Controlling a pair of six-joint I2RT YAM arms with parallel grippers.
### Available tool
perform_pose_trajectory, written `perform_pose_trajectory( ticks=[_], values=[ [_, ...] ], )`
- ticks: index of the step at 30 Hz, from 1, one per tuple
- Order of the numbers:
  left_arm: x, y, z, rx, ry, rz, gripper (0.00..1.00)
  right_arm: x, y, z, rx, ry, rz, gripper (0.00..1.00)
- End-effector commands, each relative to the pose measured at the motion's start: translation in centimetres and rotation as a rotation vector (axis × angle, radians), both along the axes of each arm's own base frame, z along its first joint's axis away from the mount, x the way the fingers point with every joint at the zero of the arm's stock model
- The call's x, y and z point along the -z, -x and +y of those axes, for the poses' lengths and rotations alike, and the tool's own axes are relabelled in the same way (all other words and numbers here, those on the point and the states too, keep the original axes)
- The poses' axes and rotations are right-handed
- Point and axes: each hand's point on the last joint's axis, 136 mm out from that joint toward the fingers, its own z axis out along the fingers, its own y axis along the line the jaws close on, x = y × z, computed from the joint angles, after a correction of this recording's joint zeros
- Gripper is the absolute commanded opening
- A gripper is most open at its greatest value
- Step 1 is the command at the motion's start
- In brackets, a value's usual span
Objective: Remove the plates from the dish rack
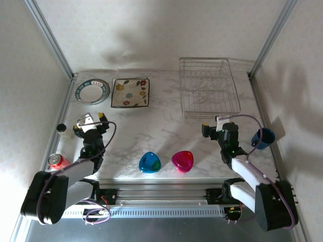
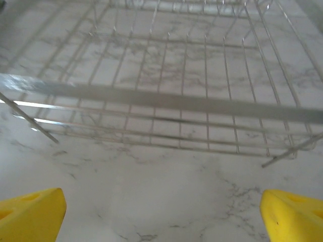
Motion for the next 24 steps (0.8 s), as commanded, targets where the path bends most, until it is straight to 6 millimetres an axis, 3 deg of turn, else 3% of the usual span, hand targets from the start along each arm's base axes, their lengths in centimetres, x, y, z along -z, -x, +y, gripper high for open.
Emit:
perform_pose_trajectory(
  ticks=[1, 5, 6, 9, 13, 14, 24],
  values=[
    [-1.2, -0.3, 1.0, -0.005, -0.006, -0.092, 1.00, -1.0, -1.8, -0.5, 0.026, 0.008, -0.120, 0.99],
    [0.2, -2.1, 1.3, 0.035, 0.020, -0.070, 1.00, -0.6, -4.6, -1.8, 0.070, -0.020, -0.120, 0.99],
    [0.2, -2.6, 1.5, 0.035, 0.028, -0.080, 1.00, -0.2, -5.3, -2.2, 0.075, -0.035, -0.110, 0.99],
    [2.6, -4.6, 1.8, 0.059, 0.054, 0.003, 1.00, 2.3, -6.9, -3.3, 0.100, -0.083, -0.078, 0.99],
    [2.2, -3.4, 1.4, 0.091, 0.036, -0.073, 1.00, 2.6, -6.7, -3.9, 0.141, -0.069, -0.049, 0.99],
    [3.1, -3.6, 1.3, 0.089, 0.046, -0.027, 0.99, 2.4, -6.8, -3.8, 0.141, -0.067, -0.059, 0.99],
    [2.7, -3.6, 1.3, 0.091, 0.044, -0.041, 1.00, 2.6, -6.8, -3.7, 0.137, -0.065, -0.055, 0.99]
  ],
)
